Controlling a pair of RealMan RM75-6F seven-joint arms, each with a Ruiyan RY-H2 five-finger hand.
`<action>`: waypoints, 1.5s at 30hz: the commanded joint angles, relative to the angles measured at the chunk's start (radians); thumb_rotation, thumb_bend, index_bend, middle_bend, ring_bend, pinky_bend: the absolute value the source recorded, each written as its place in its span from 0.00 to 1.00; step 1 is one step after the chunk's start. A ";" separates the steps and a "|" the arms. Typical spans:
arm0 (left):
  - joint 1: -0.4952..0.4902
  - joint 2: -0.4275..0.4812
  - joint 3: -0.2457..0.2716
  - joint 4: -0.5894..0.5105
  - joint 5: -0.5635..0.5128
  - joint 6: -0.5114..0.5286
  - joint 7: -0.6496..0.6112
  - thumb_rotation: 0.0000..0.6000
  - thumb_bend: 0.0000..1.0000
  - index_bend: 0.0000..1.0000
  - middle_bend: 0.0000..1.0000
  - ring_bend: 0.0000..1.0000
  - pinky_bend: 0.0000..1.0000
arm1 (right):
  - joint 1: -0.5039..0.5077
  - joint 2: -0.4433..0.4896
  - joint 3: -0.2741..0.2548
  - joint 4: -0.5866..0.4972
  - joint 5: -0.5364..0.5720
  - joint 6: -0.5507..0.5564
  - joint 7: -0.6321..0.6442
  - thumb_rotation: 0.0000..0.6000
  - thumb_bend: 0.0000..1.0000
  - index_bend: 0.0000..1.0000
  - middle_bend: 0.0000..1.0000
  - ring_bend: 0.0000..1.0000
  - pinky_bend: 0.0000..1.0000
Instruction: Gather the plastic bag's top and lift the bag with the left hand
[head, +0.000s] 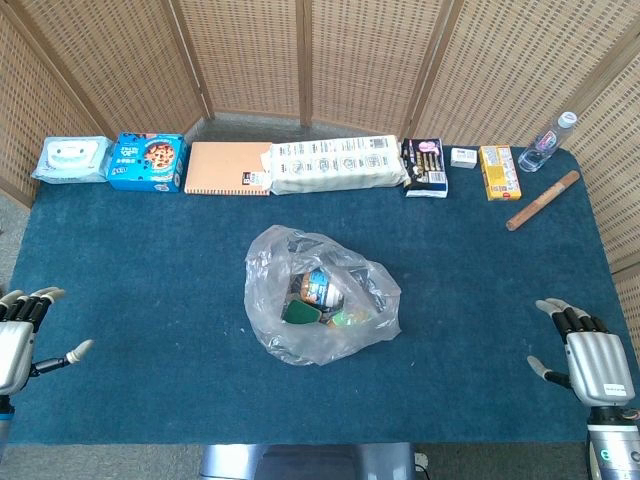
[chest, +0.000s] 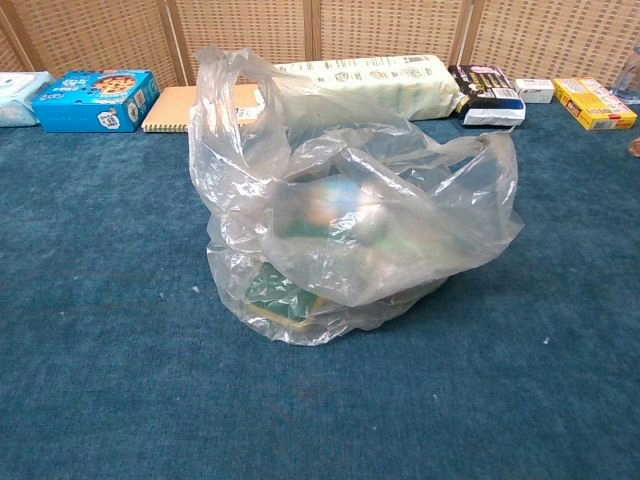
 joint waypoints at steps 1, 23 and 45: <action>-0.002 -0.004 -0.003 0.003 -0.009 -0.007 -0.007 0.00 0.09 0.20 0.24 0.25 0.15 | -0.002 -0.004 0.000 0.005 0.005 -0.001 0.003 0.93 0.17 0.21 0.23 0.28 0.31; -0.093 0.091 -0.019 -0.060 0.030 -0.121 -0.129 0.00 0.09 0.32 0.25 0.26 0.15 | -0.043 0.000 -0.010 0.017 -0.025 0.070 0.050 0.93 0.17 0.21 0.23 0.28 0.32; -0.372 0.114 -0.117 -0.182 -0.053 -0.458 -0.216 0.00 0.07 0.32 0.29 0.29 0.17 | -0.058 0.021 -0.013 -0.018 -0.047 0.092 0.024 0.93 0.17 0.21 0.23 0.28 0.32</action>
